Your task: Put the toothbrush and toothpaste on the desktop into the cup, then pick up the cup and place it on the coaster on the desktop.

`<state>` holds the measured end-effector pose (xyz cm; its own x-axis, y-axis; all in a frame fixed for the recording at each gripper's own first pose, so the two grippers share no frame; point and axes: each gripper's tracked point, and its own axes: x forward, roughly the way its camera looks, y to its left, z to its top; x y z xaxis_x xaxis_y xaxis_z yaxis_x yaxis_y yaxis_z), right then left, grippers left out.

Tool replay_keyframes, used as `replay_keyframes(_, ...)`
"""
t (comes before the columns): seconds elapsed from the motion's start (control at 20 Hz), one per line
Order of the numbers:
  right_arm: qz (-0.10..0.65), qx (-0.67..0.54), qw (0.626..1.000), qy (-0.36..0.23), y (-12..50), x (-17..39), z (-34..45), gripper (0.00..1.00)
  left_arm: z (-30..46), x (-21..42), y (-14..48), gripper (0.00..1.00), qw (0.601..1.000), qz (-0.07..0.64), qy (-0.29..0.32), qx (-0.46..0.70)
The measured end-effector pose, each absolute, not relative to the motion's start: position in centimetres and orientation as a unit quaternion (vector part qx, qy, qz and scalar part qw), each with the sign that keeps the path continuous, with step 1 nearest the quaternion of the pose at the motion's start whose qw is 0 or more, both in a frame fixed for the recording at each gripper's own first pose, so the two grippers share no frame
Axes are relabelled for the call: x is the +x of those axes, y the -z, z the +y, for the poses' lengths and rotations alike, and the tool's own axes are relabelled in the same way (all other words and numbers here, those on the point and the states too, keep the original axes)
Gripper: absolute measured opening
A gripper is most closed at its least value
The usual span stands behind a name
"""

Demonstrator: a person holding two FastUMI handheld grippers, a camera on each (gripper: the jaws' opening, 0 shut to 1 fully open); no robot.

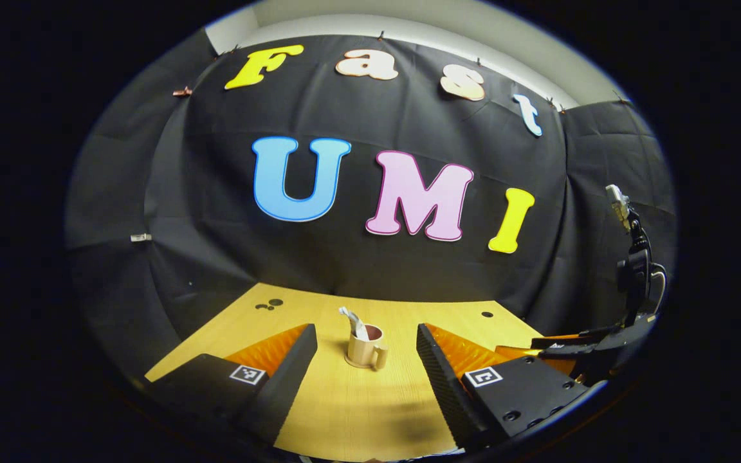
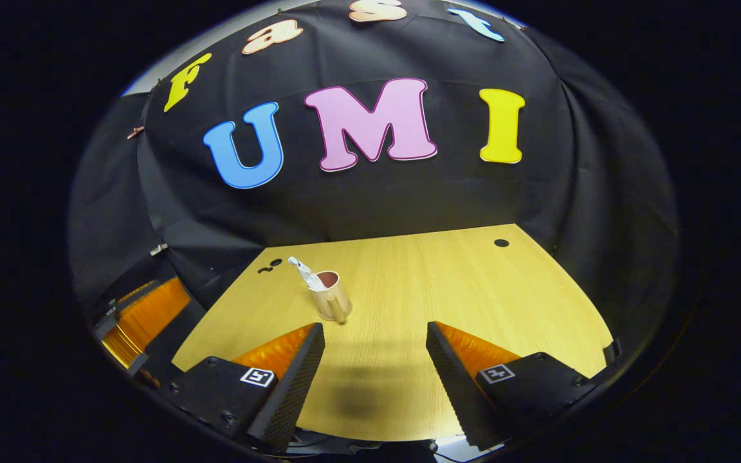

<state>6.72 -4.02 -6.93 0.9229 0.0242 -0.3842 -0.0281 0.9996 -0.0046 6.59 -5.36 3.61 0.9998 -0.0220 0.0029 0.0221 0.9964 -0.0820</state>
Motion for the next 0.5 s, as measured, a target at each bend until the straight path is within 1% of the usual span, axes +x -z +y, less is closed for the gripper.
replay_keyframes(0.2,0.193,0.012,0.981,-0.005,6.9,6.0,-3.7,0.98,-5.6,5.5,-2.9,0.97,0.999,0.007,0.024,-0.042)
replay_keyframes(0.35,0.184,-0.009,0.983,0.002,6.8,5.7,-3.8,0.98,-5.3,5.0,-2.5,0.97,0.999,0.012,0.028,-0.043)
replay_keyframes(0.5,0.188,-0.002,0.982,-0.002,7.1,5.3,-3.1,0.98,-5.2,4.7,-2.4,0.96,0.999,0.013,0.029,-0.039)
